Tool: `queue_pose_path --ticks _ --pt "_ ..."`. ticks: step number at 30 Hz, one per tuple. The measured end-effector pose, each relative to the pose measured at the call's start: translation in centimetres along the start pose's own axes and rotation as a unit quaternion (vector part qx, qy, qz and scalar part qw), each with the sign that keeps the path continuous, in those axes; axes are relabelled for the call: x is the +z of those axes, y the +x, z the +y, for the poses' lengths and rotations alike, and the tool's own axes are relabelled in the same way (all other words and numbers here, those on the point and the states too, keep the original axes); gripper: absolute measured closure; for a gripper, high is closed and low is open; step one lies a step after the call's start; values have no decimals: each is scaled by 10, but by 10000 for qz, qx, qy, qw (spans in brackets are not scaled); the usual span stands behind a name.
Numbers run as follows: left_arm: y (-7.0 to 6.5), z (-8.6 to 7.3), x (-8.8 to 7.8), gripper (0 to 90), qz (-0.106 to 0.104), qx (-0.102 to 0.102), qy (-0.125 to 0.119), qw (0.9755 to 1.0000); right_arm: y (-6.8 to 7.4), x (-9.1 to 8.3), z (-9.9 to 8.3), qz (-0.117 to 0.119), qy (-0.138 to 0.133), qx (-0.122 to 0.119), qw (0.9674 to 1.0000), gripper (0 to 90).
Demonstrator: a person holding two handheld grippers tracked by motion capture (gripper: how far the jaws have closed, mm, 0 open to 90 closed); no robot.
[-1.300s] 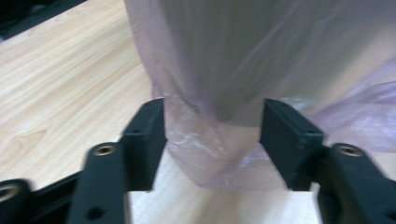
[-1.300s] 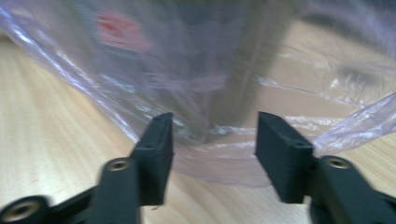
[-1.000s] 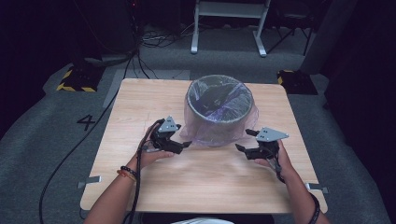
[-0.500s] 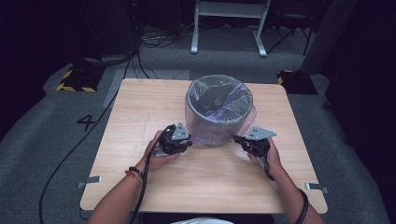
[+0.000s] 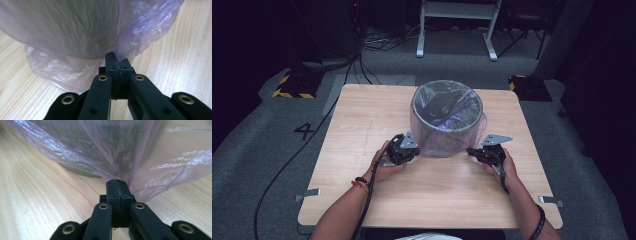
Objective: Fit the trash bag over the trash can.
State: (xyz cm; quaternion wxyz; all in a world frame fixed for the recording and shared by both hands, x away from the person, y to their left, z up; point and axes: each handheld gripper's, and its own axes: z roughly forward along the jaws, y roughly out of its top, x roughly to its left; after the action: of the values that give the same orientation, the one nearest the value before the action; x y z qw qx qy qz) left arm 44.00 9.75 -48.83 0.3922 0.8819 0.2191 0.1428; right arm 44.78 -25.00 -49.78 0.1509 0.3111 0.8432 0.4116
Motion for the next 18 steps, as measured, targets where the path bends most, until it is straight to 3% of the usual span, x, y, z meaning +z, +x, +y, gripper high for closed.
queue_pose_path --ticks 3,7,10,12,15,18 --pt "3 -2 0 827 42 -196 -87 9998 -4 0 -3 -10 21 79 10000 900" --pt "8 -6 -5 729 -70 -364 -200 9991 -10 -2 -6 -108 26 110 9999 900" --pt "7 -5 -13 540 -64 -422 -307 9986 -13 -8 -9 -68 -132 197 9997 898" --pt "5 -5 -18 403 37 -428 -288 9987 -14 -12 -9 -37 -208 229 9995 805" --pt "2 -8 -28 256 14 -439 -285 9986 -14 -19 -10 -8 -196 158 9997 651" --pt "1 -15 -38 172 -111 -599 -376 9974 -16 -28 -11 28 -191 179 9997 485"
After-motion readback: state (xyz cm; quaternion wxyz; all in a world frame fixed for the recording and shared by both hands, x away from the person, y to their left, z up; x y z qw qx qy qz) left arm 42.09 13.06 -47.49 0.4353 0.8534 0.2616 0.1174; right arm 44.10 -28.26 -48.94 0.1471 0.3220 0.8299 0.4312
